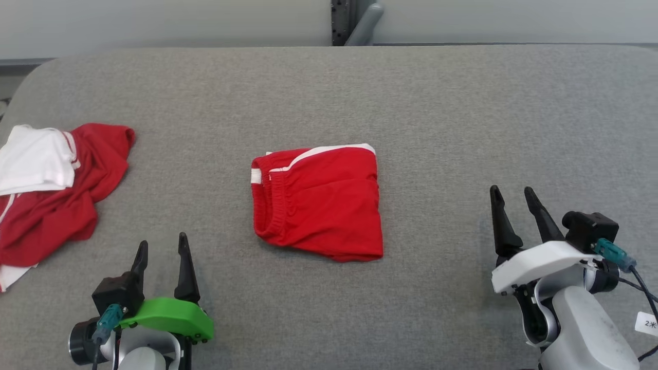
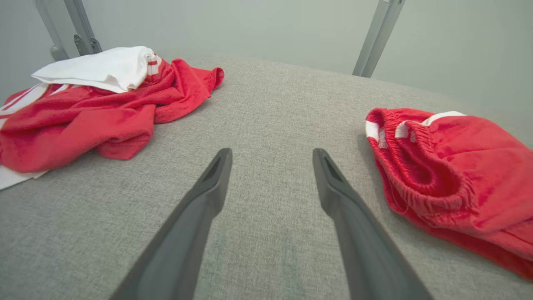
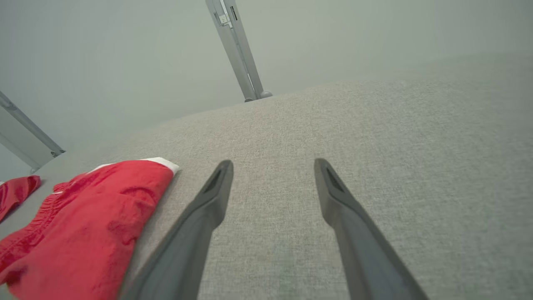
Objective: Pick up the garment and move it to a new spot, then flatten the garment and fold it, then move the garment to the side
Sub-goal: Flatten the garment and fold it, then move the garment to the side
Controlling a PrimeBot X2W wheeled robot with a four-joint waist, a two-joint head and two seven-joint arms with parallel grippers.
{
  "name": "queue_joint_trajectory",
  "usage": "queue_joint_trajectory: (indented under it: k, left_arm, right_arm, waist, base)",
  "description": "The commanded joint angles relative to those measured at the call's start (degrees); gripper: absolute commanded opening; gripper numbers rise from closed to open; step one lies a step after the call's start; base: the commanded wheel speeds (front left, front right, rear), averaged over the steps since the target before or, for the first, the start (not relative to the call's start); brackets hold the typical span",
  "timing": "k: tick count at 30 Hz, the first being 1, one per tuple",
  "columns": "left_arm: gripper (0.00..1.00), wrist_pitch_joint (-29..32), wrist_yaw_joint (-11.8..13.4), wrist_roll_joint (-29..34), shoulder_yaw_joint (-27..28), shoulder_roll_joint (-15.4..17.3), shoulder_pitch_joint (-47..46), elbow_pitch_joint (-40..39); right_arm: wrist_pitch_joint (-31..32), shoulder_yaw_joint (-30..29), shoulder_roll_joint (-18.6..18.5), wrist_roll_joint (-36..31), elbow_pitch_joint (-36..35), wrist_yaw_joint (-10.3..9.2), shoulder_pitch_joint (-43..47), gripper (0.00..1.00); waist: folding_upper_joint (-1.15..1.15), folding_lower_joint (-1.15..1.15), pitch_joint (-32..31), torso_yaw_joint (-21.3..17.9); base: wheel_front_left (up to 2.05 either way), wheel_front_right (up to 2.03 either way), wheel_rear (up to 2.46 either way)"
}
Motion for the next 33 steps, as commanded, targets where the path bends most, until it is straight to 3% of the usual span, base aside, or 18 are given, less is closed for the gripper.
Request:
queue_joint_trajectory:
  k: [1,11,33]
  left_arm:
    - [1.00,0.01,-0.20,0.88,0.75,0.23,1.42,-0.09]
    - [1.00,0.01,-1.04,3.88,4.54,0.24,4.87,-1.96]
    - [1.00,0.01,-3.51,6.69,4.41,0.23,8.36,-1.31]
  right_arm:
    - [-0.13,-0.62,0.29,-1.45,-0.78,0.00,1.33,1.00]
    - [-0.13,-3.27,2.56,-8.92,-6.26,0.00,7.36,1.00]
    - [-0.14,-0.91,3.47,-11.34,-8.08,0.00,11.79,1.00]
  waist:
    - [0.00,0.00,-1.80,-4.16]
    - [0.00,0.00,-4.43,-6.04]
    - [0.00,0.00,-8.28,-5.03]
  base:
    - [0.00,0.00,0.00]
    - [0.00,0.00,0.00]
    - [0.00,0.00,0.00]
